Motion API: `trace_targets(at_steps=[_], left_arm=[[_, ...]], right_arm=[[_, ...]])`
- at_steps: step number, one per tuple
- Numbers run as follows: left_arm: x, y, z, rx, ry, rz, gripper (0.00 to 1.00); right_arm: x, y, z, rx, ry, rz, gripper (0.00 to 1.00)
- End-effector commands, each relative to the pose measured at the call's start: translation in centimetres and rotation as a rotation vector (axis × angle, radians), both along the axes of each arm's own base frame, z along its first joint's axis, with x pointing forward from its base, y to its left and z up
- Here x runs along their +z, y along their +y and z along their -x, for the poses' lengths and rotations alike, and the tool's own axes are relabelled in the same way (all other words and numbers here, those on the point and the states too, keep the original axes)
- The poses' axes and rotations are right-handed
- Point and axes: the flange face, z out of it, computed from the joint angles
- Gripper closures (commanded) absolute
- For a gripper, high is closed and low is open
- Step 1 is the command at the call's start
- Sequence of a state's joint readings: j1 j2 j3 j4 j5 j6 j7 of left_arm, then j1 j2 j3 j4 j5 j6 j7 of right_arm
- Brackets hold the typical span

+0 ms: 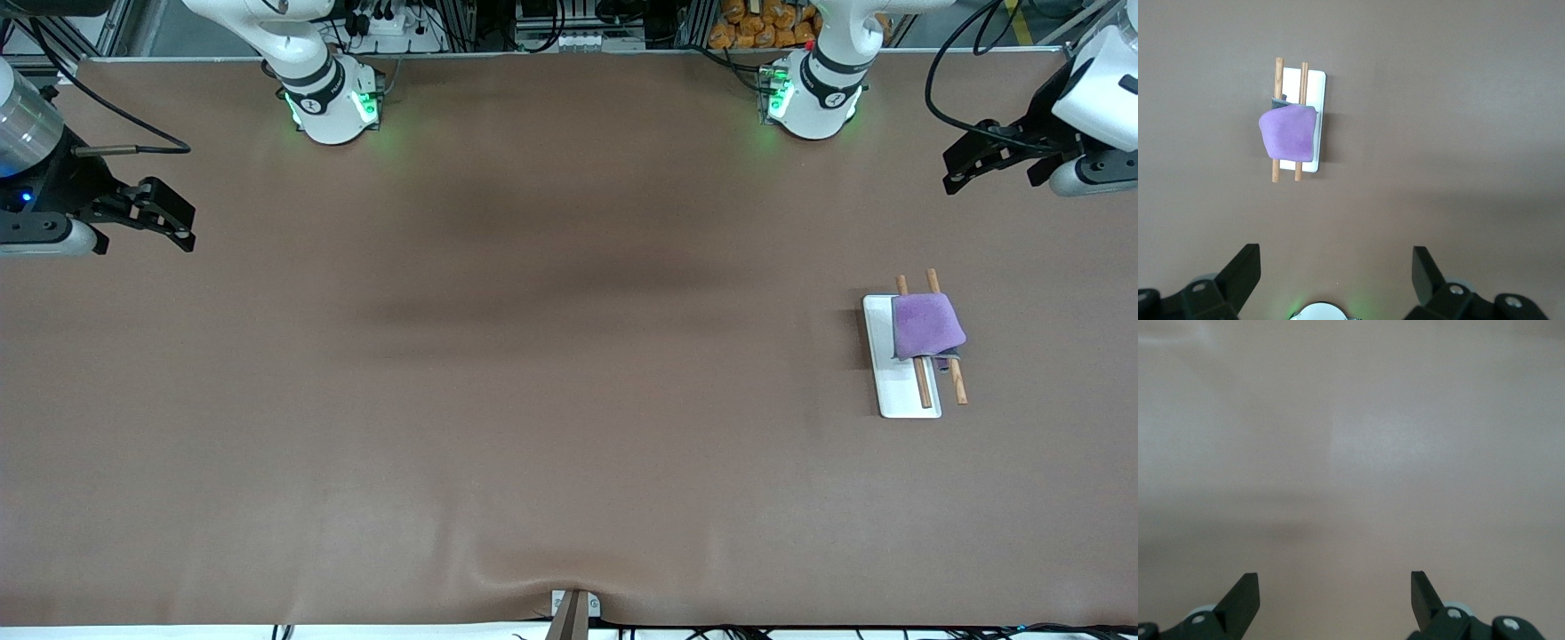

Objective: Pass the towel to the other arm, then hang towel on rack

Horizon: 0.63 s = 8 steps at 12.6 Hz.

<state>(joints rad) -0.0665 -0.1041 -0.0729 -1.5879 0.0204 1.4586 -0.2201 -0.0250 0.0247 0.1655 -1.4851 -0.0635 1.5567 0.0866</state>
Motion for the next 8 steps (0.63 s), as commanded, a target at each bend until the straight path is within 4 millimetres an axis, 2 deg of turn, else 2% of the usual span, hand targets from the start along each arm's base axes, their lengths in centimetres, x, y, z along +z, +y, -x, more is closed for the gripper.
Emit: trace_targets(at_steps=[1, 8], left_arm=[[0.1, -0.04, 1.1, -0.016, 0.006, -0.013, 0.0], [0.42, -0.09, 0.71, -0.019, 0.002, -0.01, 0.0]], right_arm=[[0.49, -0.03, 0.01, -0.015, 0.001, -0.014, 0.0], [0.48, -0.04, 0.02, -0.016, 0.002, -0.014, 0.0]])
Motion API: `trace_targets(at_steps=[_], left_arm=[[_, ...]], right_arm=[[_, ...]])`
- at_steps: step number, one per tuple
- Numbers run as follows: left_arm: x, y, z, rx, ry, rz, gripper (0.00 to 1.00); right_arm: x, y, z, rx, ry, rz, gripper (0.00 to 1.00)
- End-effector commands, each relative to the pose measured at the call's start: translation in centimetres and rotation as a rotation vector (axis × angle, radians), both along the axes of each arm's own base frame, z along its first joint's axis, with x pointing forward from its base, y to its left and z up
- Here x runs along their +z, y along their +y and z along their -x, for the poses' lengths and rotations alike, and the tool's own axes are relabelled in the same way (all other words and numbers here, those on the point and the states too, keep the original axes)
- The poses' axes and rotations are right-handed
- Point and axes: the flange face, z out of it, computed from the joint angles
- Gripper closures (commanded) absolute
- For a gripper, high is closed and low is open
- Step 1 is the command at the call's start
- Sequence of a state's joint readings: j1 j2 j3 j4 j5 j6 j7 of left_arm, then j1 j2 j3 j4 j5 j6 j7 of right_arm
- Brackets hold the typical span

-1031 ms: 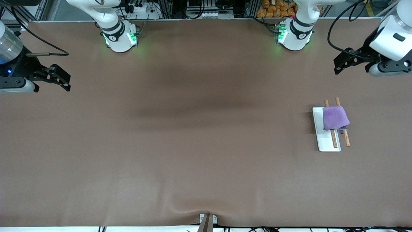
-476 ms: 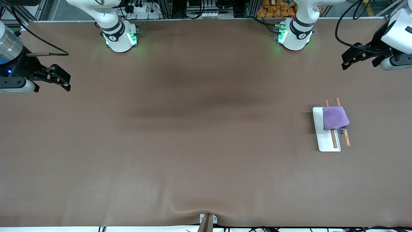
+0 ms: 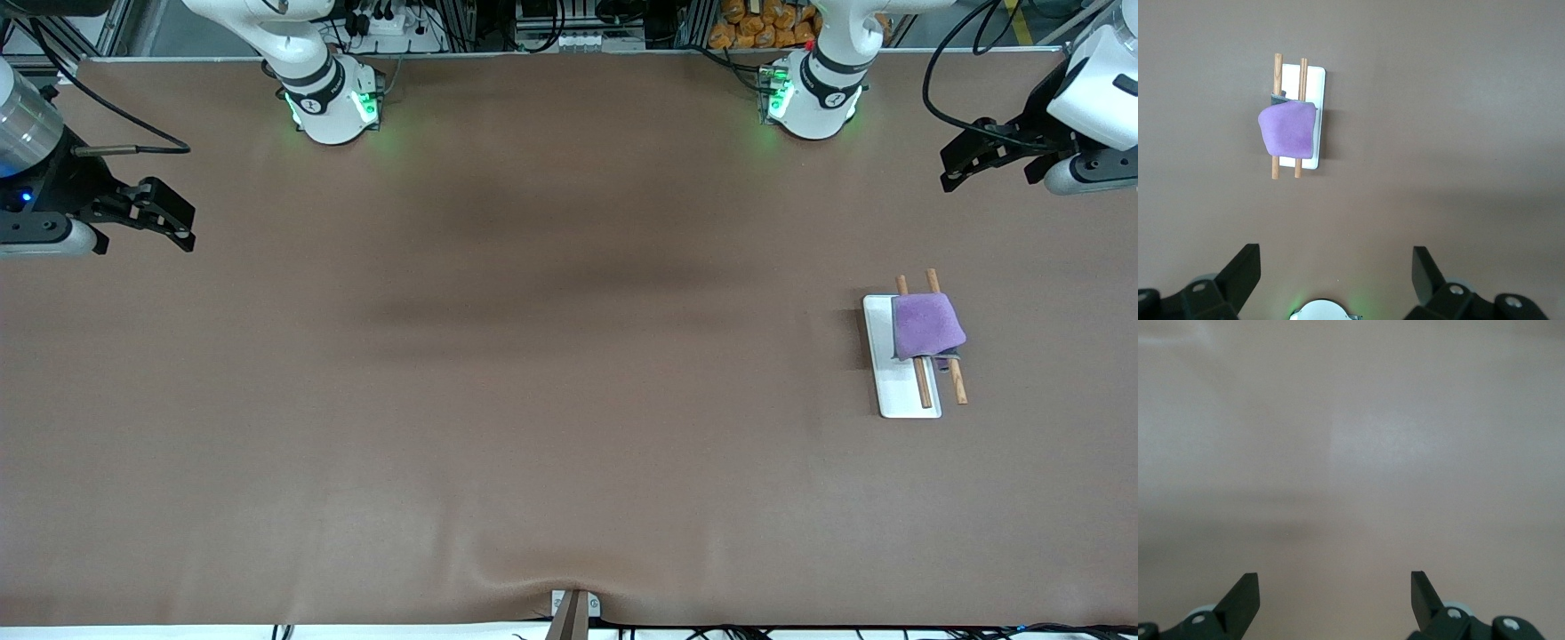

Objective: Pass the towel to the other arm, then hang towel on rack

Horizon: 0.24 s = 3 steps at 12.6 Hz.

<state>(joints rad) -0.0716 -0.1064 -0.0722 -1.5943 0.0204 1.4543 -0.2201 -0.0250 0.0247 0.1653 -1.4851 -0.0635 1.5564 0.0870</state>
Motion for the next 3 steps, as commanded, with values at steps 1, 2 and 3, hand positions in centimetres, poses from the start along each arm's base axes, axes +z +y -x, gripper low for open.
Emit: trace_targets(at_steps=[1, 2, 3], left_arm=[[0.7, 0.05, 0.48, -0.017, -0.009, -0.01, 0.0], [0.7, 0.05, 0.47, -0.017, -0.009, -0.01, 0.0], [0.63, -0.04, 0.49, -0.017, -0.007, -0.009, 0.0]], right_arm=[[0.48, -0.02, 0.02, -0.015, 0.002, -0.014, 0.0], [0.48, -0.02, 0.02, -0.015, 0.002, -0.014, 0.0], [0.48, -0.02, 0.02, -0.015, 0.002, -0.014, 0.0]])
